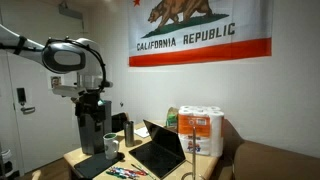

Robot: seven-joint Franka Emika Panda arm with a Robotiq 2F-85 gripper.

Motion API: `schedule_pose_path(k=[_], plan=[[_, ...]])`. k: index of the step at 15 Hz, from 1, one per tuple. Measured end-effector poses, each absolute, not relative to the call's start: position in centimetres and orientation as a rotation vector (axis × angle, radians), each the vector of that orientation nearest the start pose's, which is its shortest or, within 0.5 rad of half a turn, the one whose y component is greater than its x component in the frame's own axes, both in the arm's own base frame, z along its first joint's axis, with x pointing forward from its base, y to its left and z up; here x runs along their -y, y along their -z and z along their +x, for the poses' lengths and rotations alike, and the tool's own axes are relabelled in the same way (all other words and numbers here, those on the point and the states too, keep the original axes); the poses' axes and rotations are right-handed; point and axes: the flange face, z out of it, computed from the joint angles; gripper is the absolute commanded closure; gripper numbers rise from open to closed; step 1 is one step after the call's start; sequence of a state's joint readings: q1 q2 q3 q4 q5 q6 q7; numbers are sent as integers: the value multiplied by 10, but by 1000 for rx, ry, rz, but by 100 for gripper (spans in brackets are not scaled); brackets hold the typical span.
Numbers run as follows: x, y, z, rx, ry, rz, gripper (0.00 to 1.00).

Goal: Take the paper towel roll out of the grey bin and place it on the silver holder

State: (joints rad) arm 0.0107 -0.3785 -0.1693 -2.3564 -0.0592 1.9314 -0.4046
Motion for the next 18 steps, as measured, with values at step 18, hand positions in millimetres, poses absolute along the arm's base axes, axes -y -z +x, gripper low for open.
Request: schedule_pose_path(k=[18], plan=[[56, -459, 430, 463, -105, -3095, 0]])
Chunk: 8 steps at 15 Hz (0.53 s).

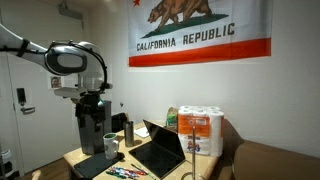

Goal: Take the paper towel roll out of the grey bin and place it on the silver holder

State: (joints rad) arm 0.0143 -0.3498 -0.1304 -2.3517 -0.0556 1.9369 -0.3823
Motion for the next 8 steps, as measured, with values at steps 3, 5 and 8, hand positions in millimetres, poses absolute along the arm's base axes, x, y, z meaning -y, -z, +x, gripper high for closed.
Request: schedule_pose_path(k=[3, 5, 8], plan=[[3, -448, 439, 463, -122, -3092, 0], [-44, -445, 441, 475, -120, -3075, 0], [-110, -456, 439, 458, -86, -3054, 0]])
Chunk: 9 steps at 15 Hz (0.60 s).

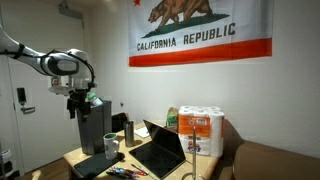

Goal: Take the paper towel roll out of the grey bin and place it on the silver holder

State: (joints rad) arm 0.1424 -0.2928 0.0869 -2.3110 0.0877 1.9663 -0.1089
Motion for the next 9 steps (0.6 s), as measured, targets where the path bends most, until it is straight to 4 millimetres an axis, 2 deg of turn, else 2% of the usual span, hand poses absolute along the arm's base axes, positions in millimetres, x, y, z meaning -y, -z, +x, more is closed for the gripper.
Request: schedule_pose_path(k=[3, 7, 9], plan=[[-151, -477, 439, 447, -17, -3049, 0], [-181, -504, 443, 414, 61, -3023, 0], [-195, -511, 447, 370, 76, -2971, 0]])
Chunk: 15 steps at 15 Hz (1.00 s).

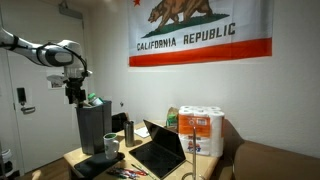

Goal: Take the paper towel roll out of the grey bin and place it on the silver holder

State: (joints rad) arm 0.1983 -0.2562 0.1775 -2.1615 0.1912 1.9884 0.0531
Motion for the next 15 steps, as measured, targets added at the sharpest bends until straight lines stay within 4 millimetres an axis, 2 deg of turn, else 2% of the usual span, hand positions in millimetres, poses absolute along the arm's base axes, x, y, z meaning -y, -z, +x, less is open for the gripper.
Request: schedule_pose_path(k=[9, 15], plan=[[-196, -508, 449, 376, 70, -2965, 0], [-203, -506, 461, 357, 235, -2915, 0]])
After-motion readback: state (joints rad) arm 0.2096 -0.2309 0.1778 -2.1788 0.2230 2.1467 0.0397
